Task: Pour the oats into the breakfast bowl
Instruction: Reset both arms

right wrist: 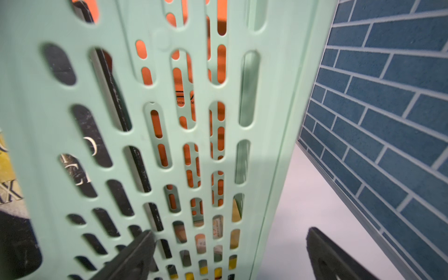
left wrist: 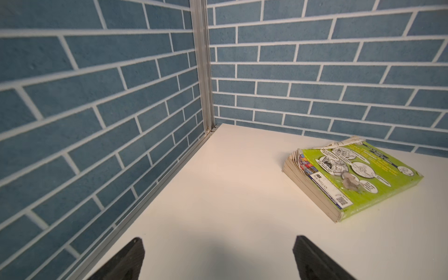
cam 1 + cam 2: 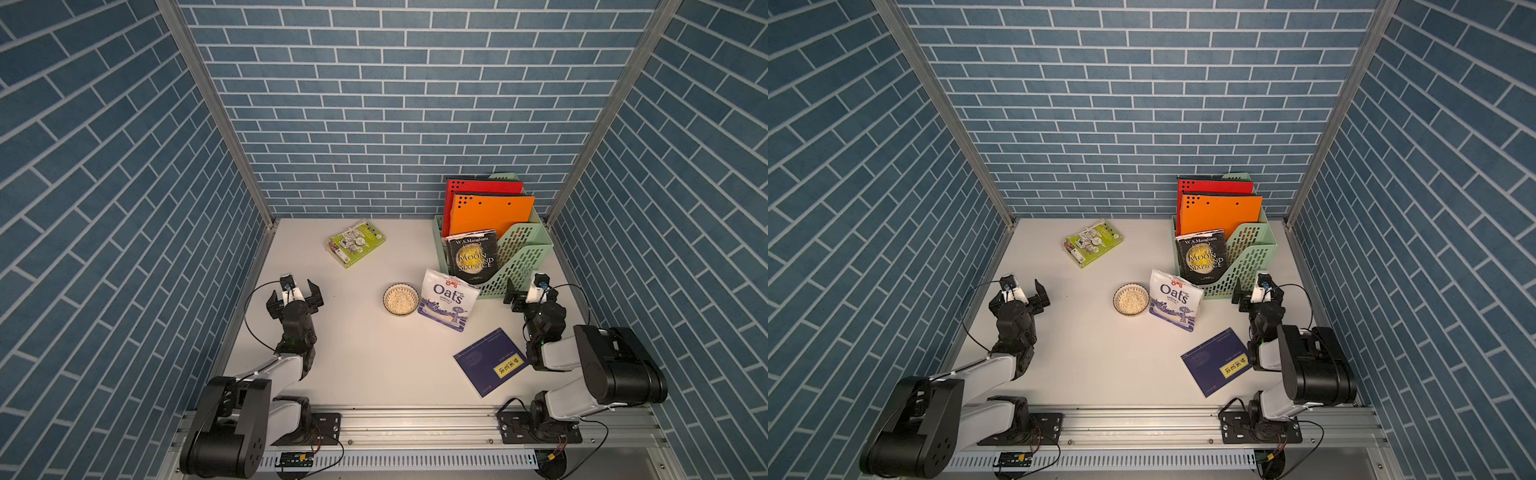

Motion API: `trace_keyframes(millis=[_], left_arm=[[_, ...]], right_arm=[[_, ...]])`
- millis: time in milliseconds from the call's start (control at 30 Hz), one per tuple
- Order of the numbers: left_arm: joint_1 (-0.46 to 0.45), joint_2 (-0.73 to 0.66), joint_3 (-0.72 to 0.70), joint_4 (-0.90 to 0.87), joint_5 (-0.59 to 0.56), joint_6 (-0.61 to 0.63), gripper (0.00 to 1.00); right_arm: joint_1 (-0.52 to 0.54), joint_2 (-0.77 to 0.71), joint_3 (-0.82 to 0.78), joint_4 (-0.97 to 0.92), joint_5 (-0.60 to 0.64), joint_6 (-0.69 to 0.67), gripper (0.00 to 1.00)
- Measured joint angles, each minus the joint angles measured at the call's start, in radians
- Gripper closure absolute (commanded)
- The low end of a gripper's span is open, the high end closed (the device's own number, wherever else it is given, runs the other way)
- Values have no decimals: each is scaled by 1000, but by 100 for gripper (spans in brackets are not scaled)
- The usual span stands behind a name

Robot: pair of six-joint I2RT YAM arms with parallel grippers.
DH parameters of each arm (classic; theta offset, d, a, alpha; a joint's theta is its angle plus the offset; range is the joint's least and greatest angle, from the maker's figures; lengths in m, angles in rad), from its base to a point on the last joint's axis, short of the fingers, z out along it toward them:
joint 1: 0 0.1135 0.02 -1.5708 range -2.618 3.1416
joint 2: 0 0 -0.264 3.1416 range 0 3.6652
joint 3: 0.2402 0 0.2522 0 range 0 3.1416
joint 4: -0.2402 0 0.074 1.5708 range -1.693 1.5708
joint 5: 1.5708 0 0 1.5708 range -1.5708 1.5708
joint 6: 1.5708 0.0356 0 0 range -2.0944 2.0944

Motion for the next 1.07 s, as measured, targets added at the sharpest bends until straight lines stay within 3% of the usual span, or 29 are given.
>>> trace_keyframes(millis=[333,1067], left_arm=[[24,263,-21,311,222,27,0],[27,273,1,330,285,39,0]], right_arm=[[0,0,0,-18,0,0,0],[0,0,0,-20,0,0,0]])
